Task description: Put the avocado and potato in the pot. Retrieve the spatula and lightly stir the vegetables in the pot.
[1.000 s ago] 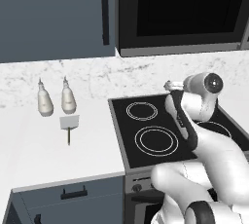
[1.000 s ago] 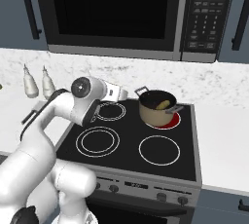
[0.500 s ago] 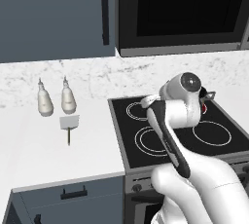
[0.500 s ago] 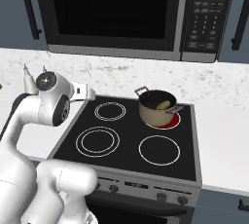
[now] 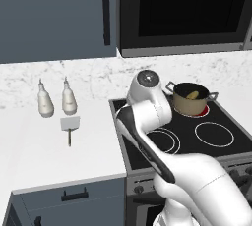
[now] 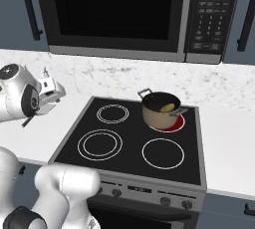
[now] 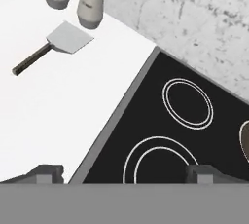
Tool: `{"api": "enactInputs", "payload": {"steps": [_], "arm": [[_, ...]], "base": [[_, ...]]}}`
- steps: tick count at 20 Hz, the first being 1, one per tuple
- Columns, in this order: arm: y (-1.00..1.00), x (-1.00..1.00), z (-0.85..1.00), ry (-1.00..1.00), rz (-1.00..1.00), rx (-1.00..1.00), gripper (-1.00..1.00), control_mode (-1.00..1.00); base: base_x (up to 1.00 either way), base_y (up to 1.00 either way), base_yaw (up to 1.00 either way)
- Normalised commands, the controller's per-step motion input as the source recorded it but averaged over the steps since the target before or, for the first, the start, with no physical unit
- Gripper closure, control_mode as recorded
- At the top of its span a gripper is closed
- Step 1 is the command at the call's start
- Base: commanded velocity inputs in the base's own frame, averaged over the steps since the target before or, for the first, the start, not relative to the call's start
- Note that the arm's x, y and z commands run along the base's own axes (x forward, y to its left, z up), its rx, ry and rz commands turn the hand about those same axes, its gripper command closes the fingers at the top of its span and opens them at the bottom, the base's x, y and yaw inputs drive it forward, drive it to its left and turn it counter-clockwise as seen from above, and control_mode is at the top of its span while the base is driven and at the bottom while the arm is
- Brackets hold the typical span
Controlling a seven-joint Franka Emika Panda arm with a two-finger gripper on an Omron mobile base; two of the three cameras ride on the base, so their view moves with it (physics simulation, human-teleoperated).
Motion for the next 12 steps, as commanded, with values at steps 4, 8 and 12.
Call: {"api": "enactInputs", "payload": {"steps": [4, 8, 12], "arm": [[1.0, -0.09, -0.23, 0.01, 0.4, -0.31, -1.0, -1.0], [0.71, 0.0, -0.41, 0.02, 0.65, -0.27, -1.0, -1.0], [0.52, 0.12, -0.43, 0.05, 0.67, -0.24, -1.0, -1.0]], "base": [[0.0, 0.0, 0.0], [0.0, 0.0, 0.0], [0.0, 0.0, 0.0]]}}
